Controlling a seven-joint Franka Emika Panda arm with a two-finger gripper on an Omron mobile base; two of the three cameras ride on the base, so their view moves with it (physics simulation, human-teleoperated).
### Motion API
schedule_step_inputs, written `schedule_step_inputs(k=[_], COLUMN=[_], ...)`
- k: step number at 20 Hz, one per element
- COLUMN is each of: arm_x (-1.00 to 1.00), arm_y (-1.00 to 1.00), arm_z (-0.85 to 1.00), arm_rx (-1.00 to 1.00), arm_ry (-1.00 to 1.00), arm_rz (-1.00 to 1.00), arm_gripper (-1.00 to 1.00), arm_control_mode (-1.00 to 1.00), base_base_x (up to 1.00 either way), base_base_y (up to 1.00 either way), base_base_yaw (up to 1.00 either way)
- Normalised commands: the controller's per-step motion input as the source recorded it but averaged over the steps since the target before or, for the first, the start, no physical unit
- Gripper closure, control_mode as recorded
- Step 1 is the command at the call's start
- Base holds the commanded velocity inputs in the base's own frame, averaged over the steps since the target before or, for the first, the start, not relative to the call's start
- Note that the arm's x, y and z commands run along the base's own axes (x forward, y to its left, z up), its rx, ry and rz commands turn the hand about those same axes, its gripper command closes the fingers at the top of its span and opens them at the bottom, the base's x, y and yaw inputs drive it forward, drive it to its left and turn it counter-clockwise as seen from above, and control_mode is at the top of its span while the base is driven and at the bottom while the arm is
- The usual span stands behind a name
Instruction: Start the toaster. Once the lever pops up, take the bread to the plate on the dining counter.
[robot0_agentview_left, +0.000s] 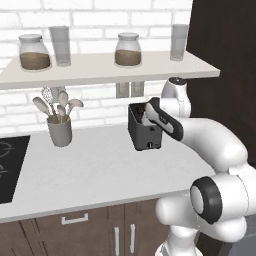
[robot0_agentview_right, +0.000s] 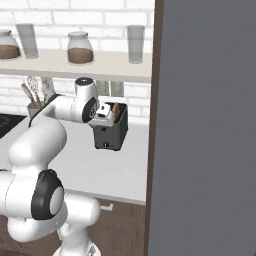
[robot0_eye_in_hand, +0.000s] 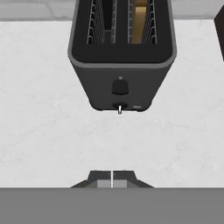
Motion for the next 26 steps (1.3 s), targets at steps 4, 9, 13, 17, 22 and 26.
schedule_step_inputs(k=[4, 9, 13, 17, 22, 26], arm_x=[0.29, 0.24, 0.19, 0.19, 0.25, 0.31], arm_y=[0.0, -0.06, -0.04, 0.0, 0.0, 0.0], arm_z=[-0.11, -0.2, -0.26, -0.26, -0.2, -0.12], arm_rx=[0.0, 0.0, 0.0, 0.0, 0.0, 0.0], arm_ry=[0.0, 0.0, 0.0, 0.0, 0.0, 0.0], arm_rz=[0.0, 0.0, 0.0, 0.0, 0.0, 0.0], arm_gripper=[1.0, 1.0, 1.0, 1.0, 1.0, 1.0], arm_control_mode=[-1.0, -1.0, -1.0, -1.0, -1.0, -1.0], base_base_x=[0.0, 0.0, 0.0, 0.0, 0.0, 0.0], base_base_y=[0.0, 0.0, 0.0, 0.0, 0.0, 0.0], base_base_yaw=[0.0, 0.0, 0.0, 0.0, 0.0, 0.0])
